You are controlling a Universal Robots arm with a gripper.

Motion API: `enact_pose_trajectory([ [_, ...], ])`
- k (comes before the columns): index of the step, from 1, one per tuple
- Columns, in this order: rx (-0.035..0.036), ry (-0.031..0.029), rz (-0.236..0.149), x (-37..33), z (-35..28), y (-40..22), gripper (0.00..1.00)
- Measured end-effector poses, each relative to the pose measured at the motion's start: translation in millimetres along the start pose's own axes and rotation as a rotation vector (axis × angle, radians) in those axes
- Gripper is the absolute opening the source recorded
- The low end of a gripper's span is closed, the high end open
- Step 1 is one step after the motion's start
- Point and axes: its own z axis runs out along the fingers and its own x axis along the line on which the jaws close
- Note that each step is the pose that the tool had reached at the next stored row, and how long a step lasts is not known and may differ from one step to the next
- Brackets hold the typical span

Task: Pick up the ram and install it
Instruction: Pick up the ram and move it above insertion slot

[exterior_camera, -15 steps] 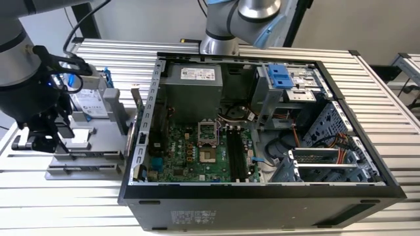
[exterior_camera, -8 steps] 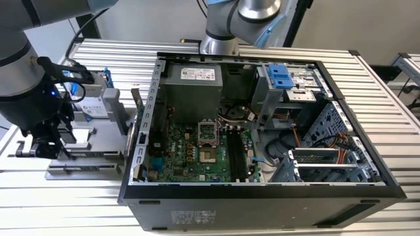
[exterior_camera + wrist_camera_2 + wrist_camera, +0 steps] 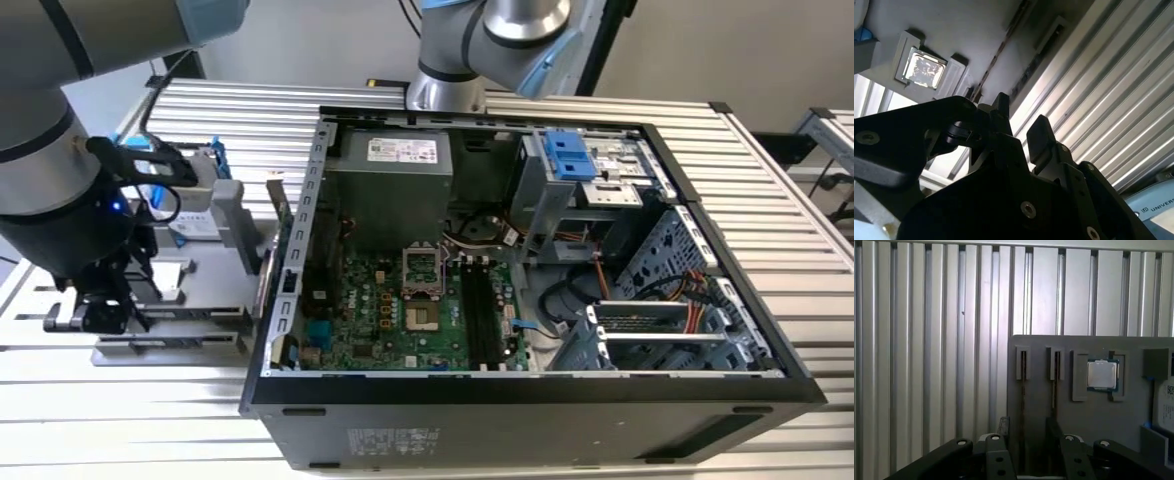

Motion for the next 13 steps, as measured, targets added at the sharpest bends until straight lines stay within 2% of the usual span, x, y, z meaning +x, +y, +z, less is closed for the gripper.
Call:
enact_pose_trajectory([
  [13,0.0013,-0.0002,0.013,1.0,22.4,-5.9,1.00],
])
